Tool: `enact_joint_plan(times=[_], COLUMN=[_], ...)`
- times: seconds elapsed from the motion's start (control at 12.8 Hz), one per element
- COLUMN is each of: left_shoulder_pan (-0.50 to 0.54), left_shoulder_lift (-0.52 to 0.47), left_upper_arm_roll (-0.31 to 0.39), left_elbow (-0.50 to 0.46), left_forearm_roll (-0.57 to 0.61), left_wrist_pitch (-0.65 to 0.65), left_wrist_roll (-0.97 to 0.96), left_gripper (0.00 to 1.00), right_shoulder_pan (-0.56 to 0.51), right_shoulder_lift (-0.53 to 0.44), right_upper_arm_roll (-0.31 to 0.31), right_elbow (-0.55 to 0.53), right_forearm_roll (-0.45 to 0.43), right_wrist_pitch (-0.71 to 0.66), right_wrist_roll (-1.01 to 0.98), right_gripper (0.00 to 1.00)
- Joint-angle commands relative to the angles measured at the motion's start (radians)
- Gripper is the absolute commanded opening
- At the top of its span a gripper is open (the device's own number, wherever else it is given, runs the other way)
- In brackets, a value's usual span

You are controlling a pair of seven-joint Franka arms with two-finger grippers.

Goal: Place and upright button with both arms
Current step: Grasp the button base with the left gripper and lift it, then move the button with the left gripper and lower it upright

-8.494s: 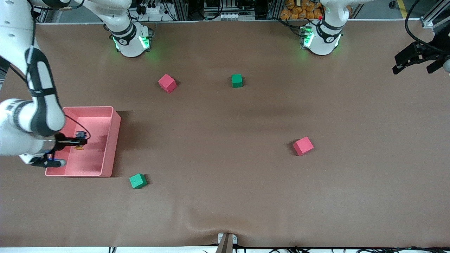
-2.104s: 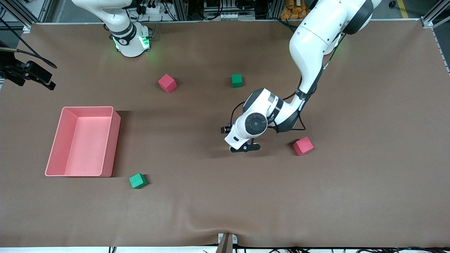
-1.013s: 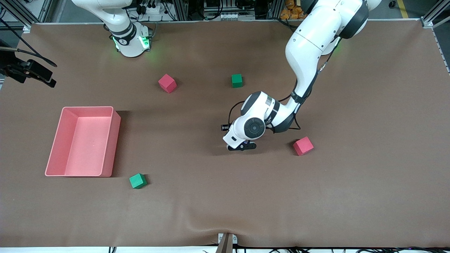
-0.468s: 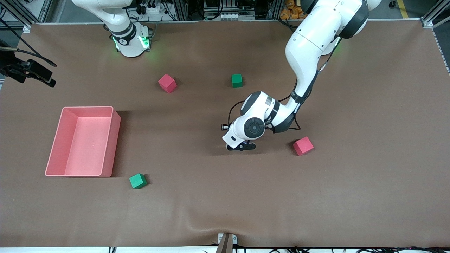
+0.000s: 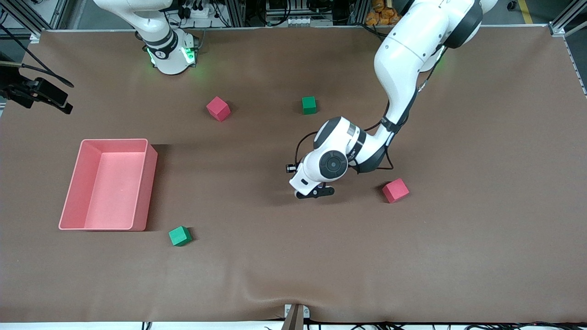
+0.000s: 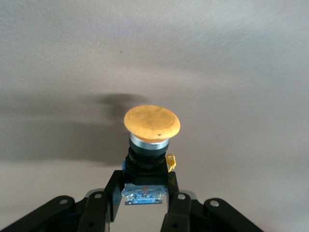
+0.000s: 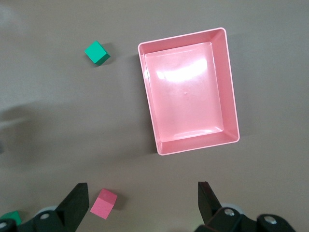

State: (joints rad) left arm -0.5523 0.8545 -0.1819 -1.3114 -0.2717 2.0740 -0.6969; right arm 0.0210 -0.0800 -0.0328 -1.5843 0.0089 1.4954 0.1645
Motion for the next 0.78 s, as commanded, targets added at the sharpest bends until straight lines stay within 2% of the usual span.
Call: enact_joint_plan(times=[0.0, 0.08, 0.23, 0.39, 0.7], left_shoulder_pan=[-0.005, -0.023, -0.069, -0.084, -0.133], left_shoulder_lift=[-0.077, -0.104, -0.126, -0.144, -0.158], left_upper_arm_roll=[-0.007, -0.013, 0.022, 0.025, 0.025], left_elbow=[-0.015, -0.015, -0.015, -0.015, -0.014], left_forearm_roll=[-0.008, -0.001, 0.024, 0.148, 0.299], left_wrist_pitch=[-0.014, -0.012, -0.002, 0.003, 0.064], left_wrist_roll=[-0.082, -0.122, -0.2, -0.297, -0.513], left_gripper=[0.0, 0.0, 0.0, 0.0, 0.0], right_shoulder_pan=[-0.003, -0.004, -0.003, -0.004, -0.004], right_shoulder_lift=[-0.004, -0.004, -0.001, 0.0, 0.0], right_upper_arm_roll=[-0.001, -0.001, -0.001, -0.001, -0.001], right_elbow=[0.006, 0.006, 0.006, 0.006, 0.004], right_forearm_roll=[-0.003, -0.003, -0.003, -0.003, -0.003], right_wrist_pitch=[-0.012, -0.012, -0.01, -0.01, -0.017], right_wrist_roll=[-0.008, -0.008, -0.008, -0.008, -0.008], right_gripper=[1.0, 1.0, 1.0, 1.0, 1.0])
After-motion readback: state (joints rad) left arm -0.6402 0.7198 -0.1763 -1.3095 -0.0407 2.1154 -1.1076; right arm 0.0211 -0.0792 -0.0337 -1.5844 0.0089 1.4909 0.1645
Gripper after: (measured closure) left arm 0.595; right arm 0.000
